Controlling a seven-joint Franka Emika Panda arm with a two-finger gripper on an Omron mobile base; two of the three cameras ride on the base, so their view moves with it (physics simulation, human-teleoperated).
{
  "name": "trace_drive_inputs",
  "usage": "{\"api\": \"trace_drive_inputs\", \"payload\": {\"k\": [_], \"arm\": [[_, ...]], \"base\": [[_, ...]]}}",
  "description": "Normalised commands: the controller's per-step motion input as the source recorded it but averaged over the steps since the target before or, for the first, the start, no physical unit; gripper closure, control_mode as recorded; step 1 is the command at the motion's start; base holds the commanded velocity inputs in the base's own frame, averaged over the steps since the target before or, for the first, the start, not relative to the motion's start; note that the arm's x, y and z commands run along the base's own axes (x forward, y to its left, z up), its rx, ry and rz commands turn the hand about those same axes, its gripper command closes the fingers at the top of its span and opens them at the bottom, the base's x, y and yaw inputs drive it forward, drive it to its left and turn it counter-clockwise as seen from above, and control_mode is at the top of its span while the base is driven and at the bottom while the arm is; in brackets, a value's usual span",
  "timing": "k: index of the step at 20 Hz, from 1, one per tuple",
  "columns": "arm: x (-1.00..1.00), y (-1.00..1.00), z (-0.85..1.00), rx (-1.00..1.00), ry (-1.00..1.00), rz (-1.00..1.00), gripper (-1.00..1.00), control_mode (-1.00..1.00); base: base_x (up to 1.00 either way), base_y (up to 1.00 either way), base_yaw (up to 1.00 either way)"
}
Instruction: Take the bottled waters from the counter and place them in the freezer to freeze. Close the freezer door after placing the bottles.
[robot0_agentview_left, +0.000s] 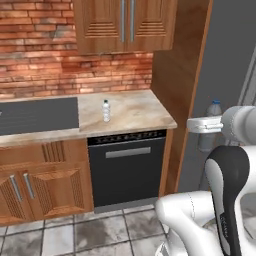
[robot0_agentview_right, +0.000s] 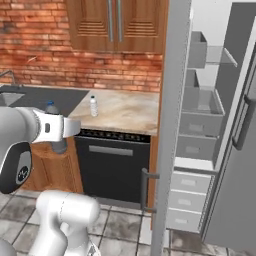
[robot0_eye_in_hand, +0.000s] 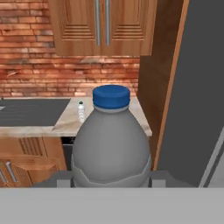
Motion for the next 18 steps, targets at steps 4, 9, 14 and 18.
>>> {"api": "trace_drive_inputs", "payload": {"k": [4, 9, 14, 18], "arm": [[0.0, 0.0, 0.0, 0.0, 0.0, 0.0, 1.0, 1.0], [0.0, 0.0, 0.0, 0.0, 0.0, 0.0, 1.0, 1.0], [0.0, 0.0, 0.0, 0.0, 0.0, 0.0, 1.0, 1.0], [0.0, 0.0, 0.0, 0.0, 0.0, 0.0, 1.0, 1.0]], "base": [[-0.6, -0.08, -0.02], [-0.66, -0.29, -0.01], [-0.51, -0.48, 0.0], [0.0, -0.83, 0.0]]}}
